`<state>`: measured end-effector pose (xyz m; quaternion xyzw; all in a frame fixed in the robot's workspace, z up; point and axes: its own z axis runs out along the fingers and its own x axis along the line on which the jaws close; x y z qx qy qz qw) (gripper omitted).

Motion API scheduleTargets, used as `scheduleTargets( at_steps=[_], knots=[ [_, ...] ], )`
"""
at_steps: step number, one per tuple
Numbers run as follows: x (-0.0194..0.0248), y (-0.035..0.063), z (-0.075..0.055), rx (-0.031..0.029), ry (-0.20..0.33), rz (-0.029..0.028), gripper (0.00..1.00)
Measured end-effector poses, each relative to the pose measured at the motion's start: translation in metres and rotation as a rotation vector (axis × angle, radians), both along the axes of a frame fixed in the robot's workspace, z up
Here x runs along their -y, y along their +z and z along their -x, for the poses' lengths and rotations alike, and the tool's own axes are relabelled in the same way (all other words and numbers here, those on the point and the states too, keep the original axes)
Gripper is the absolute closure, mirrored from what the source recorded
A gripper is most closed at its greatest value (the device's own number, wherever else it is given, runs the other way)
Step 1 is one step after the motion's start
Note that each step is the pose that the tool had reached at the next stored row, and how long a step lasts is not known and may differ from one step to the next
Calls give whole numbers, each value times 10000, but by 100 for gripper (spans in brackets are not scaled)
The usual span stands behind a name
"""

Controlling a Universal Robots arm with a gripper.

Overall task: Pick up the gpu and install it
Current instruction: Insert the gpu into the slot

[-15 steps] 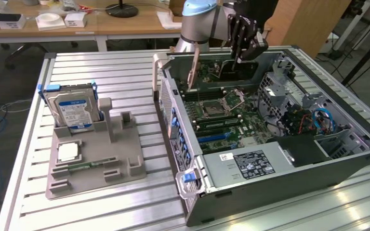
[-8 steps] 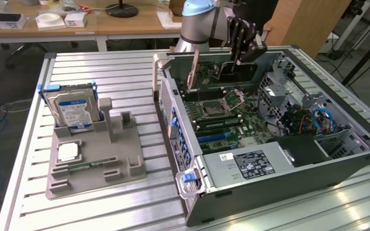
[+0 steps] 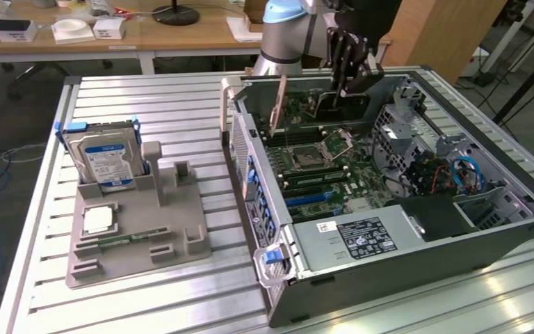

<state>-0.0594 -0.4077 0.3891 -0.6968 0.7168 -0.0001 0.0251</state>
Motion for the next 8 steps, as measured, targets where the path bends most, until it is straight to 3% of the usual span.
scheduleTargets(
  at_steps=[8],
  knots=[
    [0, -50, 0, 0, 0, 0, 74]
  ],
)
